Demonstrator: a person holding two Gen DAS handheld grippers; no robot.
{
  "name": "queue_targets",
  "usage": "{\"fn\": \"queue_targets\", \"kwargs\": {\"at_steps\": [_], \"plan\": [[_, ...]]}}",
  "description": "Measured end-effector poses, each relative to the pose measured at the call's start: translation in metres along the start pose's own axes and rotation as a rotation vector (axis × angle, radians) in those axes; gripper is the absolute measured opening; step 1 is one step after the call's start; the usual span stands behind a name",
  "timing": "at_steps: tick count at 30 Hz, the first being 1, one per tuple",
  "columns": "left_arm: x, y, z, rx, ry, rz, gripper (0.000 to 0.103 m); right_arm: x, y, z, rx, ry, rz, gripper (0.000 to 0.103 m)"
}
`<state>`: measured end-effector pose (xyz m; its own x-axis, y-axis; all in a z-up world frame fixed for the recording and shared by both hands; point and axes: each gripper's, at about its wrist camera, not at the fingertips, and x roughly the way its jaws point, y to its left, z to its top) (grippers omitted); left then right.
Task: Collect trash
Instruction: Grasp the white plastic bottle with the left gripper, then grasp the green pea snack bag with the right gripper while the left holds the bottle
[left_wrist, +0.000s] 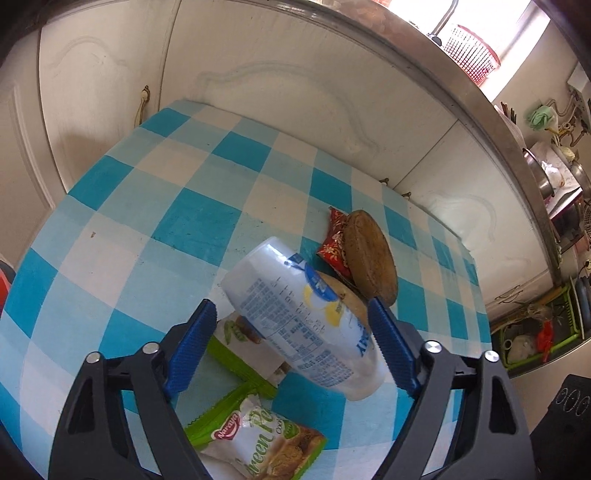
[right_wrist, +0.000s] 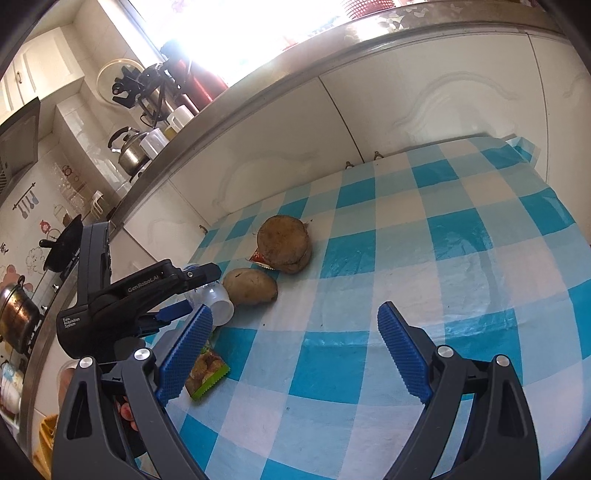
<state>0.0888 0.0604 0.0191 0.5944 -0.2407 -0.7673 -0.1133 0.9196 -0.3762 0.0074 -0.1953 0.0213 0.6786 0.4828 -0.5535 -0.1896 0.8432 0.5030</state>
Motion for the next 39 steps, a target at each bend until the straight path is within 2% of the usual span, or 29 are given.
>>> {"fn": "queue_targets", "kwargs": {"at_steps": [6, 9, 20, 30, 35, 36, 37, 39], "plan": [[-0.004, 0.009, -0.002, -0.024, -0.016, 0.003, 0.056, 0.007, 0.004, -0.004, -0.019, 0.031, 0.000, 0.090], [-0.007, 0.016, -0.002, -0.034, -0.017, 0.001, 0.044, 0.013, 0.015, -0.009, -0.073, 0.058, 0.006, 0.090], [-0.036, 0.045, -0.006, -0.056, -0.058, -0.028, 0.044, 0.047, 0.076, -0.039, -0.301, 0.210, 0.059, 0.090], [-0.067, 0.077, -0.018, -0.026, -0.084, 0.003, 0.044, 0.083, 0.124, -0.056, -0.475, 0.282, -0.008, 0.090], [-0.078, 0.090, -0.024, -0.016, -0.090, 0.013, 0.044, 0.091, 0.135, -0.058, -0.528, 0.265, -0.055, 0.090], [-0.080, 0.092, -0.025, -0.015, -0.091, 0.015, 0.044, 0.093, 0.136, -0.059, -0.539, 0.270, -0.062, 0.085], [-0.081, 0.094, -0.026, -0.015, -0.092, 0.017, 0.044, 0.097, 0.137, -0.060, -0.549, 0.285, -0.066, 0.075], [-0.083, 0.097, -0.028, -0.012, -0.091, 0.019, 0.044, 0.102, 0.137, -0.060, -0.551, 0.304, -0.068, 0.071]]}}
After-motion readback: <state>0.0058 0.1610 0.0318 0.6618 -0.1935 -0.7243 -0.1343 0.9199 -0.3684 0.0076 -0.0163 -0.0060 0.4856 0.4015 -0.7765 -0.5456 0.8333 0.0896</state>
